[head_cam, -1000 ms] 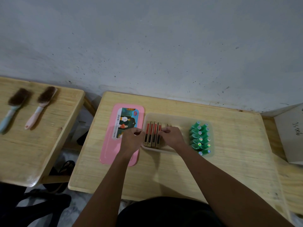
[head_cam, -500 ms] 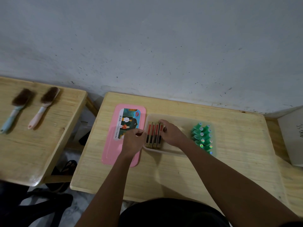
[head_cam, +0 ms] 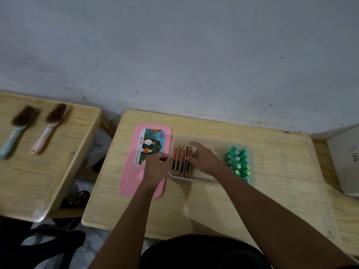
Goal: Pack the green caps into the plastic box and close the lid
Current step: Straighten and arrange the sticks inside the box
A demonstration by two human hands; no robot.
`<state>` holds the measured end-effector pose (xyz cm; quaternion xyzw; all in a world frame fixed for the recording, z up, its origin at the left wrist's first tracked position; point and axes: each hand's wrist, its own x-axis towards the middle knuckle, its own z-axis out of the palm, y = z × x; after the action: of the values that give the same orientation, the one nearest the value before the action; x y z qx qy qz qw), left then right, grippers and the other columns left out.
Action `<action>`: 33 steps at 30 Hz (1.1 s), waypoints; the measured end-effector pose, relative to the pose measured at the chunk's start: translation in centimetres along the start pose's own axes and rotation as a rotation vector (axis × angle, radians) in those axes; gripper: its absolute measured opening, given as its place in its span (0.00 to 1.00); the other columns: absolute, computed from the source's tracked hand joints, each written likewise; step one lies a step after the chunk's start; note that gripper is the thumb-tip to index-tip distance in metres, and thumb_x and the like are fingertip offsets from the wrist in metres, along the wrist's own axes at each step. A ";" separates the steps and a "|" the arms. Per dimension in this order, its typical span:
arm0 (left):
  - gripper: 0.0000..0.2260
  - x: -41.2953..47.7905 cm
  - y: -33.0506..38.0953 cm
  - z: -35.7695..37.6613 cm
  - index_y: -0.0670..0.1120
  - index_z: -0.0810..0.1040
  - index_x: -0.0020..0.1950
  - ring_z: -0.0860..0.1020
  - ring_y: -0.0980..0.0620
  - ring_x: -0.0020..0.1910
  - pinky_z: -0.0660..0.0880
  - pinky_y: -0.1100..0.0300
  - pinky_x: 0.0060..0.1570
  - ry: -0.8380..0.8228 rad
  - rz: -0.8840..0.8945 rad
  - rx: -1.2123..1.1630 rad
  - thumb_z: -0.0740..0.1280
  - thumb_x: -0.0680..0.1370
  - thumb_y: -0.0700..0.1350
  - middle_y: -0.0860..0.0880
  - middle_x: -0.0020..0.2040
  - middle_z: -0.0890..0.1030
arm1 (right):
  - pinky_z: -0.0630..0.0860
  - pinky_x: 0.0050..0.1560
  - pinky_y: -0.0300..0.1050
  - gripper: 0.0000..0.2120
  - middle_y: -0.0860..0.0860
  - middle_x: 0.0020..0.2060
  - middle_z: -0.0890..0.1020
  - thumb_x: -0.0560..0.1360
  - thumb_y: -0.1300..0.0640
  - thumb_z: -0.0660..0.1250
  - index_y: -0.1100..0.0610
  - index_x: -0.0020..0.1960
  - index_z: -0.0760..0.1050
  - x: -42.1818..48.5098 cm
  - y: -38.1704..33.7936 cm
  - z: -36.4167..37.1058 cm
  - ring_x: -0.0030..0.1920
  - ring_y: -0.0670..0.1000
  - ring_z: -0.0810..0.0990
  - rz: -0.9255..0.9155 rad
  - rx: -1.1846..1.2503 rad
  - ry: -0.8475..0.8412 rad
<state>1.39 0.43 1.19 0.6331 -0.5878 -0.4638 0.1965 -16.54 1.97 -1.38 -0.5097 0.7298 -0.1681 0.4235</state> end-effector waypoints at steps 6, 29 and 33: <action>0.07 0.1 0.1 0.0 0.41 0.81 0.52 0.76 0.62 0.37 0.68 0.71 0.33 0.000 -0.004 0.008 0.66 0.78 0.42 0.50 0.42 0.81 | 0.76 0.50 0.47 0.16 0.48 0.52 0.83 0.77 0.48 0.63 0.48 0.64 0.73 -0.9 0.6 -0.4 0.49 0.51 0.81 0.070 -0.027 0.200; 0.08 0.2 -0.1 0.1 0.40 0.82 0.52 0.75 0.62 0.37 0.67 0.71 0.35 0.010 0.003 0.011 0.66 0.78 0.41 0.49 0.42 0.81 | 0.77 0.40 0.43 0.10 0.47 0.34 0.82 0.70 0.46 0.68 0.52 0.41 0.80 -2.0 2.2 0.1 0.38 0.50 0.81 0.324 -0.126 0.240; 0.08 0.3 -0.1 0.1 0.40 0.82 0.53 0.76 0.60 0.37 0.69 0.69 0.35 0.010 -0.002 0.011 0.66 0.78 0.42 0.49 0.42 0.80 | 0.76 0.43 0.44 0.07 0.47 0.37 0.82 0.73 0.49 0.69 0.52 0.46 0.82 -1.8 1.7 0.8 0.39 0.48 0.80 0.220 -0.002 0.150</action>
<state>1.34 0.23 0.99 0.6370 -0.5886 -0.4577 0.1958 -16.74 4.44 -2.17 -0.4130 0.8111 -0.1574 0.3832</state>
